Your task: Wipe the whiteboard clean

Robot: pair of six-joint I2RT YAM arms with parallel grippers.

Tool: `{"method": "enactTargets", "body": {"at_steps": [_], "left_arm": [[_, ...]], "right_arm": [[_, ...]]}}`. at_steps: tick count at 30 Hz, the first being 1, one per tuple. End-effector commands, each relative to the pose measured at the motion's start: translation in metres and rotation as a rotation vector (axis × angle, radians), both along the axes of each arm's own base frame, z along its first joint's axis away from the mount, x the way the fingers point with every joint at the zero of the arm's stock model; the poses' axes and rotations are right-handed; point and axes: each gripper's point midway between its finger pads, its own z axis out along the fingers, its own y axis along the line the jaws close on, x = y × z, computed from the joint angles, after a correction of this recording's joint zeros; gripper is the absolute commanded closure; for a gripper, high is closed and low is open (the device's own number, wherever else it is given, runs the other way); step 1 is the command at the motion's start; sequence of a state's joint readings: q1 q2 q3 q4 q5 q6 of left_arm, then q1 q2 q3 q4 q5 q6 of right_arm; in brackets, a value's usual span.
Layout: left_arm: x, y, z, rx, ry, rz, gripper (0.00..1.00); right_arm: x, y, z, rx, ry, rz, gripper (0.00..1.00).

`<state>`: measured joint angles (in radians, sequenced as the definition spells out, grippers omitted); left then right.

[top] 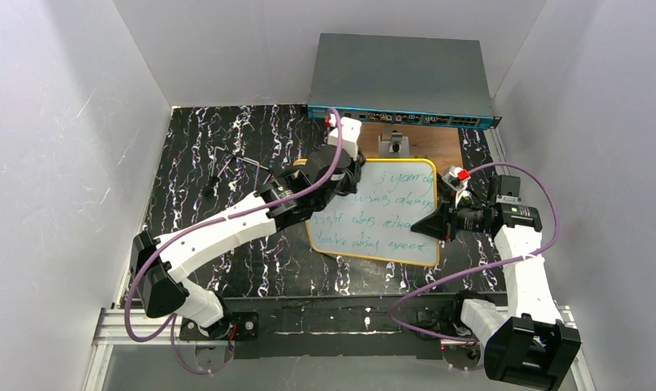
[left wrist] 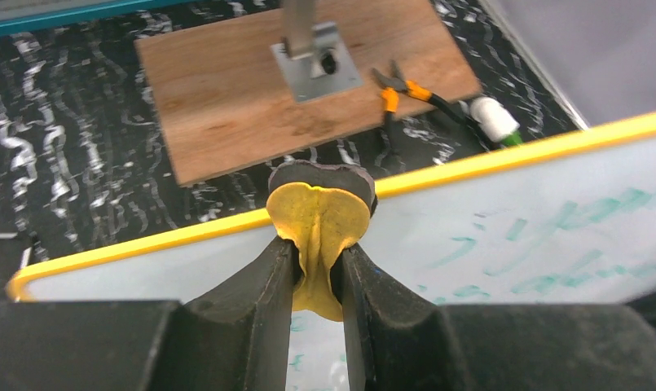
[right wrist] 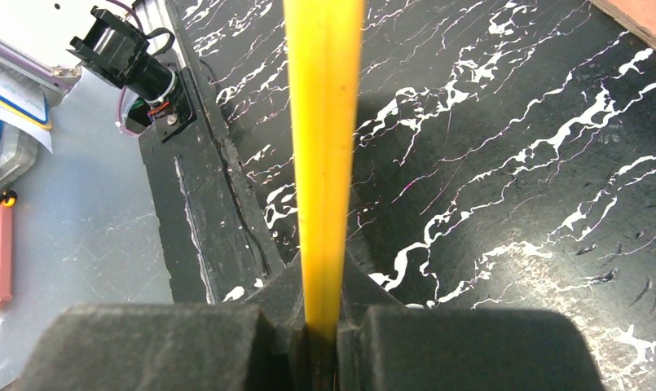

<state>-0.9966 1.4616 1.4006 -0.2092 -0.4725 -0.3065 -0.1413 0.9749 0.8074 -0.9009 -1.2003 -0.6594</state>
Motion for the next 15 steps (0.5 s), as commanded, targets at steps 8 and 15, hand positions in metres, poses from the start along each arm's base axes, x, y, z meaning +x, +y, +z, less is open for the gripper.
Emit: {"method": "enactTargets", "body": {"at_steps": [8, 15], "left_arm": [[-0.044, -0.078, 0.015, -0.029, -0.035, -0.205, 1.0], [-0.012, -0.021, 0.009, 0.097, -0.121, 0.065, 1.0]], "right_arm": [[-0.001, 0.005, 0.013, 0.025, -0.119, 0.054, 0.99], [-0.002, 0.006, 0.015, 0.028, -0.126, 0.055, 0.99]]}}
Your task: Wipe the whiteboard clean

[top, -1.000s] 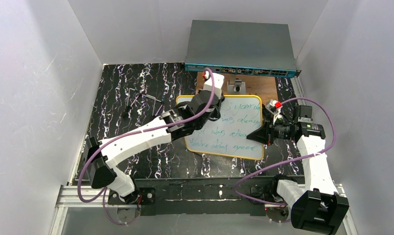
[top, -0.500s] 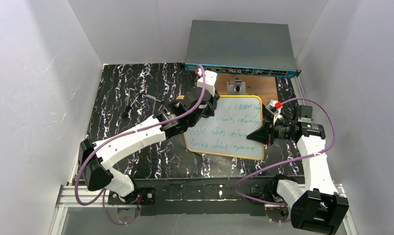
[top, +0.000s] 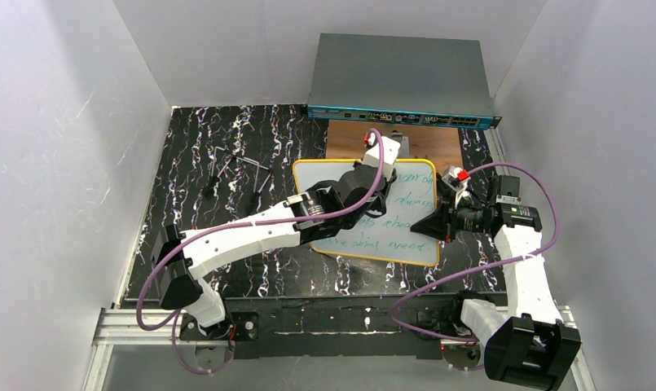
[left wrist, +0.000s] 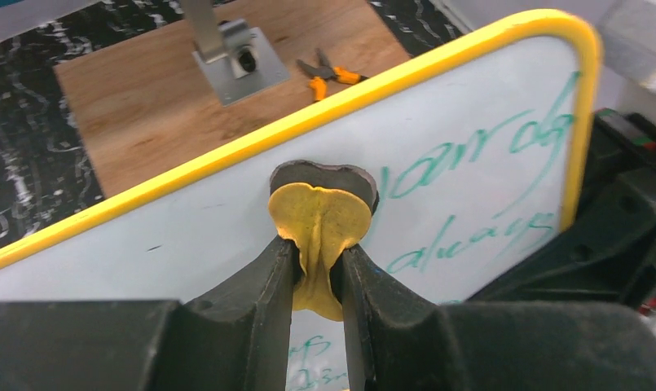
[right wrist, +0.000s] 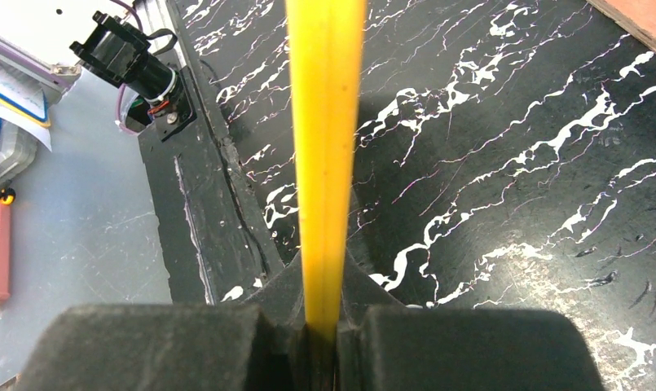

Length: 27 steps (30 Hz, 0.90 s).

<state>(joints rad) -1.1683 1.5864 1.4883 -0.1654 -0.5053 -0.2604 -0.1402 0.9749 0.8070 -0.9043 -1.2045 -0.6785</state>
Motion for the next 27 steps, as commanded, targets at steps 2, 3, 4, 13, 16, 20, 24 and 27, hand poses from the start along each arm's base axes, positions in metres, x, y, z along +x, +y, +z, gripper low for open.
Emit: {"method": "enactTargets", "body": {"at_steps": [2, 3, 4, 13, 16, 20, 24, 27], "left_arm": [[0.036, 0.068, 0.015, 0.034, -0.084, 0.258, 1.0], [0.039, 0.074, 0.015, 0.027, -0.08, 0.268, 1.0], [0.041, 0.079, 0.015, 0.023, -0.077, 0.278, 1.0], [0.019, 0.037, 0.015, 0.043, -0.076, 0.137, 1.0], [0.008, 0.018, 0.018, 0.044, -0.087, 0.103, 1.0], [0.006, 0.005, 0.02, 0.046, -0.093, 0.096, 1.0], [0.015, 0.006, 0.023, 0.091, -0.121, 0.128, 1.0], [0.033, 0.023, 0.018, 0.142, -0.114, 0.202, 1.0]], "right_arm": [[-0.002, 0.005, 0.015, 0.031, -0.112, 0.047, 0.99], [-0.002, 0.005, 0.015, 0.031, -0.112, 0.048, 0.99], [-0.002, 0.005, 0.015, 0.03, -0.113, 0.048, 0.99], [-0.003, 0.005, 0.015, 0.031, -0.115, 0.045, 0.99], [-0.002, 0.005, 0.016, 0.032, -0.115, 0.045, 0.99], [-0.003, 0.005, 0.016, 0.036, -0.116, 0.048, 0.99], [-0.003, 0.005, 0.017, 0.037, -0.12, 0.047, 0.99], [-0.003, 0.005, 0.017, 0.038, -0.117, 0.045, 0.99]]}}
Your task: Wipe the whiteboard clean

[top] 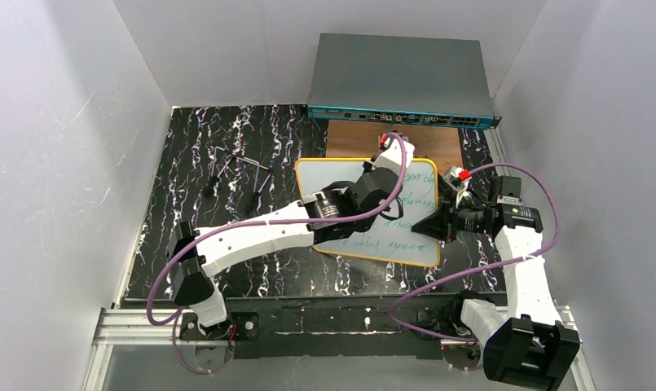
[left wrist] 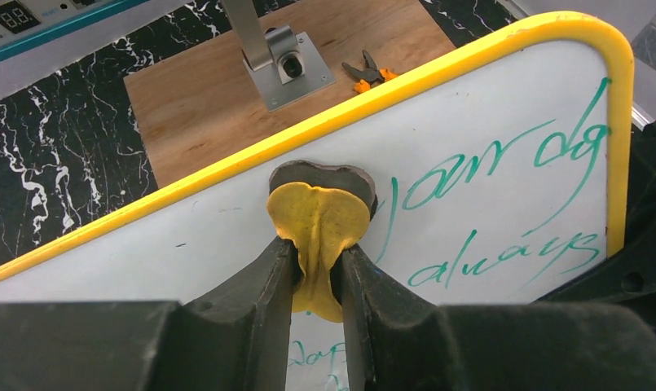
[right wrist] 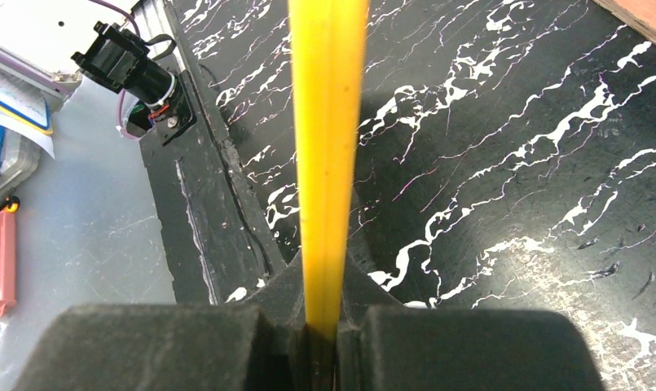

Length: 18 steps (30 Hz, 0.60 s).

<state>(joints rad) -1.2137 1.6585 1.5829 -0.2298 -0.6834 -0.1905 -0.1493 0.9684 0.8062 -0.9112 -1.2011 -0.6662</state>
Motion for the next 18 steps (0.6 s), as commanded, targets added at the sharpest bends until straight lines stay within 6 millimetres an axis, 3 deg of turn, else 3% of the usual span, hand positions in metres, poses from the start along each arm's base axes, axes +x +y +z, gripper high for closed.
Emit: {"method": "enactTargets", "body": {"at_steps": [1, 5, 10, 14, 18], "left_arm": [[0.032, 0.03, 0.015, 0.014, -0.025, 0.13, 1.0], [0.04, 0.056, 0.02, 0.003, -0.025, 0.172, 1.0], [0.035, 0.066, 0.016, 0.019, -0.009, 0.171, 1.0], [0.022, 0.058, 0.012, -0.013, 0.026, 0.115, 1.0], [-0.002, 0.025, 0.012, -0.033, 0.042, 0.008, 1.0]], "right_arm": [[-0.003, 0.007, 0.017, 0.038, -0.133, 0.059, 0.99], [-0.003, 0.007, 0.018, 0.042, -0.135, 0.059, 0.99], [-0.002, 0.006, 0.018, 0.041, -0.135, 0.058, 0.99], [-0.002, 0.006, 0.018, 0.043, -0.134, 0.057, 0.99], [-0.002, 0.006, 0.017, 0.045, -0.127, 0.057, 0.99]]}}
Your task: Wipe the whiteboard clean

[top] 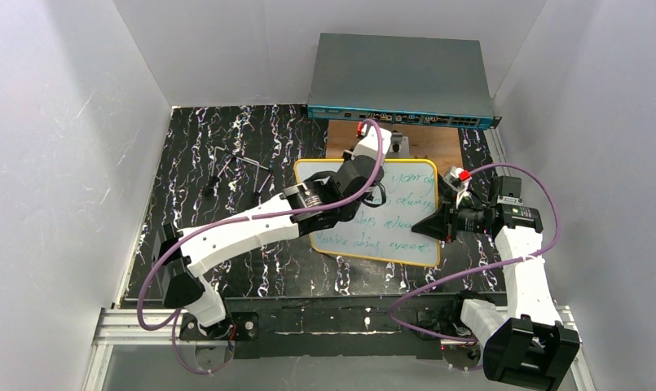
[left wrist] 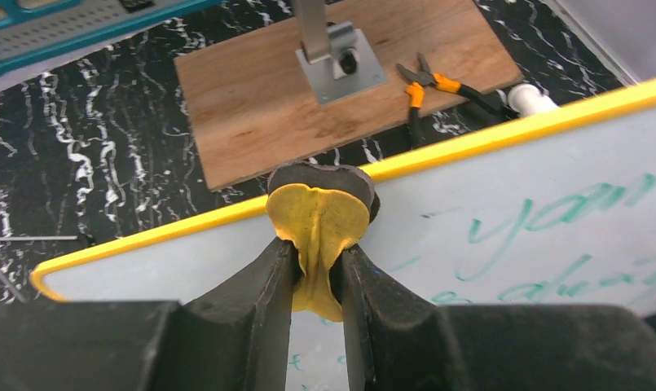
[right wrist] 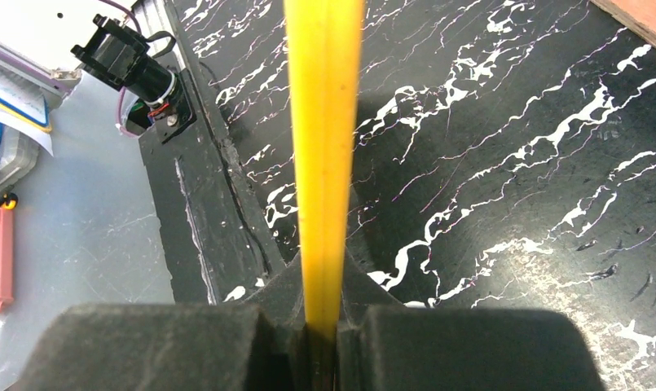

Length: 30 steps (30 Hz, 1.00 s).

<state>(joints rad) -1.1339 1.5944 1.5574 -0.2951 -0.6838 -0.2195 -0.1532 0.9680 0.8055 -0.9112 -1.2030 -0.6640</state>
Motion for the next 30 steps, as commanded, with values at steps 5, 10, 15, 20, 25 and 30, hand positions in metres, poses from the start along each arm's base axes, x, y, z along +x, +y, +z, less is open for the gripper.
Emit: {"method": "enactTargets", "body": {"at_steps": [5, 10, 15, 20, 25, 30], "left_arm": [[-0.039, -0.046, -0.003, -0.018, 0.028, -0.138, 1.0], [-0.028, -0.035, -0.011, 0.032, -0.016, -0.049, 1.0], [-0.007, 0.008, -0.021, 0.028, -0.003, 0.048, 1.0], [0.002, 0.04, -0.024, 0.004, 0.018, 0.102, 1.0], [-0.006, 0.026, -0.028, -0.029, 0.052, 0.025, 1.0], [-0.031, -0.017, -0.021, -0.037, 0.048, -0.108, 1.0]], "right_arm": [[-0.002, 0.006, 0.016, 0.041, -0.13, 0.059, 0.99], [-0.002, 0.006, 0.017, 0.04, -0.132, 0.057, 0.99], [-0.002, 0.006, 0.018, 0.043, -0.136, 0.059, 0.99], [-0.003, 0.006, 0.018, 0.042, -0.139, 0.058, 0.99], [-0.002, 0.006, 0.018, 0.044, -0.136, 0.057, 0.99], [-0.002, 0.006, 0.018, 0.042, -0.137, 0.057, 0.99]]}}
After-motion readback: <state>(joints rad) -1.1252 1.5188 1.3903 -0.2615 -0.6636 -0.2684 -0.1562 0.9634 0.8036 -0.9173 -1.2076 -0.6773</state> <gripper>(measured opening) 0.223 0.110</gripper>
